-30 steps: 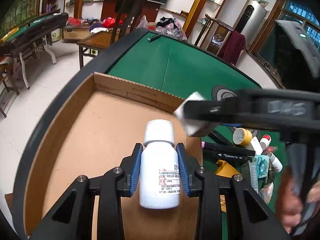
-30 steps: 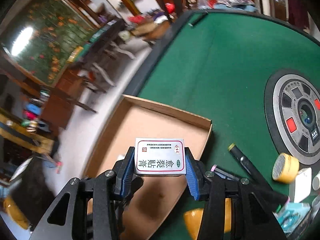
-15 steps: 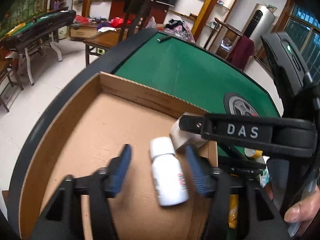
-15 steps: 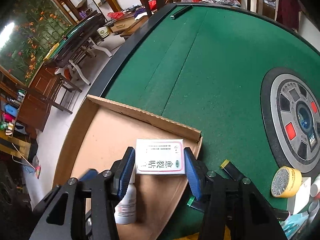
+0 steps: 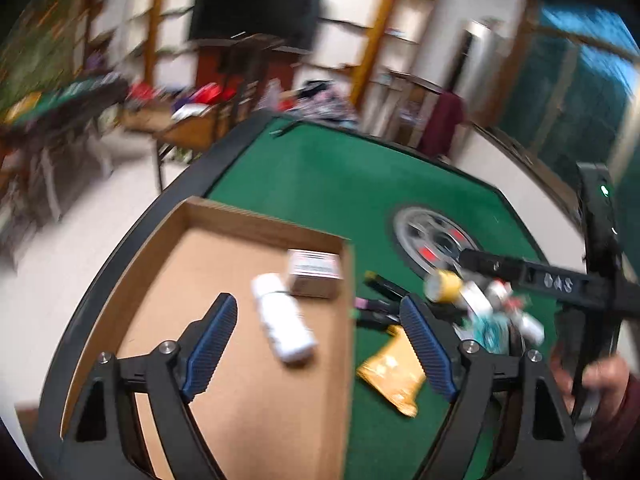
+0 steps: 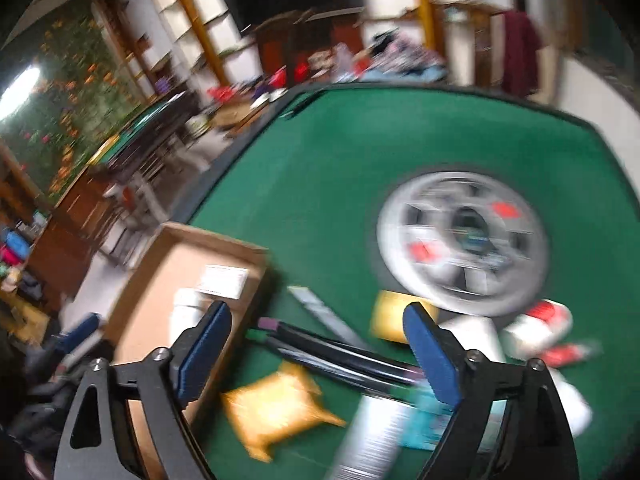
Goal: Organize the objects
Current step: 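Grasp the yellow foil packet with the left tool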
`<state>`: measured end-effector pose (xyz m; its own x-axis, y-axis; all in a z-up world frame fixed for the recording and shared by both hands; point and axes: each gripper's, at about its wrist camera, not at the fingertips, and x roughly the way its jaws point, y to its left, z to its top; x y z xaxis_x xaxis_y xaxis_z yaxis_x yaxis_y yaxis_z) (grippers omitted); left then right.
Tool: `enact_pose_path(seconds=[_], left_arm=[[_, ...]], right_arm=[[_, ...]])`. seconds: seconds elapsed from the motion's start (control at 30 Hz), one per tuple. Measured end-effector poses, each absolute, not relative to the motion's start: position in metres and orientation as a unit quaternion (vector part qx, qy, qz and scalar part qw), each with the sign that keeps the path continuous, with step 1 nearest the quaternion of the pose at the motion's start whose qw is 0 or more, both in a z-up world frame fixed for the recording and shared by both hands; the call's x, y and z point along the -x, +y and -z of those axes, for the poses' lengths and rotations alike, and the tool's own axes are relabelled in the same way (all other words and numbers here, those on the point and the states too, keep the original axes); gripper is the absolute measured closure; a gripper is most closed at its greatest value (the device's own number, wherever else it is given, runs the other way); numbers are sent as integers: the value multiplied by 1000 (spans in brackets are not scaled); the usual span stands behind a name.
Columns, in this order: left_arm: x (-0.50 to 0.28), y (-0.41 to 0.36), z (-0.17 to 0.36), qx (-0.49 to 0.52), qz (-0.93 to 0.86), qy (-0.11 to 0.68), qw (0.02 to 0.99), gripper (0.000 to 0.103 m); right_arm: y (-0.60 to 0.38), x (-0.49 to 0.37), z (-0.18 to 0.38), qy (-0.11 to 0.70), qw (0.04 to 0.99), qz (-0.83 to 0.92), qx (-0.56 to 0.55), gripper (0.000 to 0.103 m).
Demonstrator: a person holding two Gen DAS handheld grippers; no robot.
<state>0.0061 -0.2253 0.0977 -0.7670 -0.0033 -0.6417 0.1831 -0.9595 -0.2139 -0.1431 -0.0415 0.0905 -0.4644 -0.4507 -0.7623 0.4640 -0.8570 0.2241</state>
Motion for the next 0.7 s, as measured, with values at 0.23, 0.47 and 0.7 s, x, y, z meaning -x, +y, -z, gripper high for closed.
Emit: enact_pose_path(seconds=[0.23, 0.47, 0.7], left_arm=[[18, -135, -62, -397, 917, -16, 12, 20], [49, -110, -26, -445, 889, -92, 53, 20], [54, -102, -6, -477, 873, -92, 37, 37]], right_arm=[[75, 143, -60, -56, 174, 885, -427, 10], [140, 144, -42, -120, 154, 886, -420, 10], [149, 147, -30, -148, 168, 885, -408, 10]])
